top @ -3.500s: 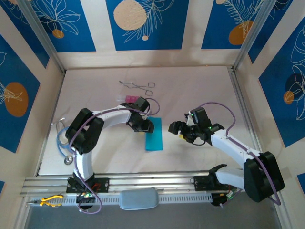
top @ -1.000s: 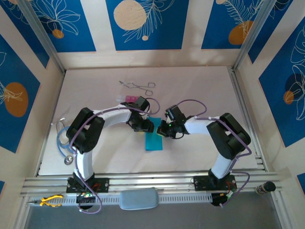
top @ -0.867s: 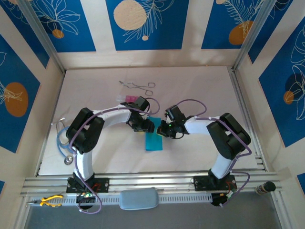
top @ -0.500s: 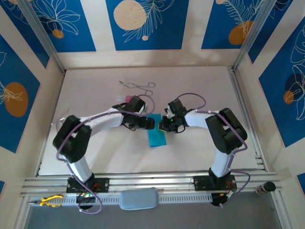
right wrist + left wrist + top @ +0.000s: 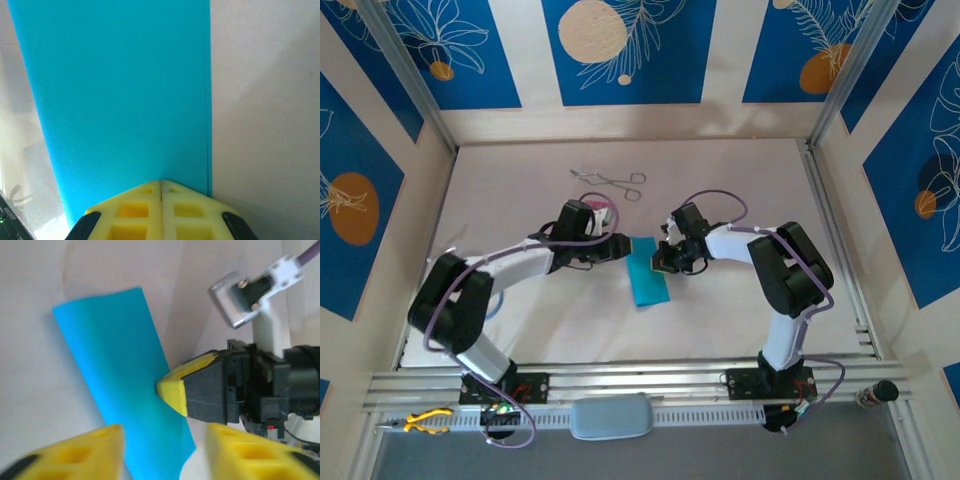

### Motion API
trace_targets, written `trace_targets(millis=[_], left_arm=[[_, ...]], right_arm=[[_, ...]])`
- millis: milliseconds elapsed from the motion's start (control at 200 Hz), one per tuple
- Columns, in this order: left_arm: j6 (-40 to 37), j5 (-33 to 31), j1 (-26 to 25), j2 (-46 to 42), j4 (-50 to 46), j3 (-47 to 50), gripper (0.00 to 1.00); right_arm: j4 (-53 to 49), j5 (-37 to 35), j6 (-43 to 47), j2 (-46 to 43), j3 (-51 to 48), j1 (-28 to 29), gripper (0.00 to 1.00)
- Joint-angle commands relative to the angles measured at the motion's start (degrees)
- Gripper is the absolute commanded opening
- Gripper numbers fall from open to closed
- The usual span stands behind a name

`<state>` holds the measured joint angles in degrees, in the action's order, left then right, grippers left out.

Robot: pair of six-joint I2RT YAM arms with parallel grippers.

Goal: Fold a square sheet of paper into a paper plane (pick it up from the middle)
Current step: Hold the square sheet of paper at the center of the table.

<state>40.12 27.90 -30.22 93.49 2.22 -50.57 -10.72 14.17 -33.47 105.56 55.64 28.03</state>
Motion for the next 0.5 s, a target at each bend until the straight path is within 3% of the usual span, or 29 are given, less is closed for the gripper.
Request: trace_targets(millis=[0,85,190,495], left_arm=[[6.2,9.4,0.1,4.5,6.8,-1.3,0.25],[9.1,10.4,-0.2,6.2,12.5,-0.1,0.14],[8.8,10.4,-0.3,7.2,13.1,0.1,0.03],[7.9,9.9,-0.6,10.1,12.2,0.5,0.00]], right_arm=[[-5.3,-3.7,0.1,2.3,-1.5,-0.3,0.00],[-5.2,-4.0,-0.6,2.4,-1.5,-0.3,0.00],[-5.1,-4.1,-1.2,2.3,-1.6,-0.1,0.00],[-5.2,-4.4,-1.6,2.6,-1.7,0.1,0.00]])
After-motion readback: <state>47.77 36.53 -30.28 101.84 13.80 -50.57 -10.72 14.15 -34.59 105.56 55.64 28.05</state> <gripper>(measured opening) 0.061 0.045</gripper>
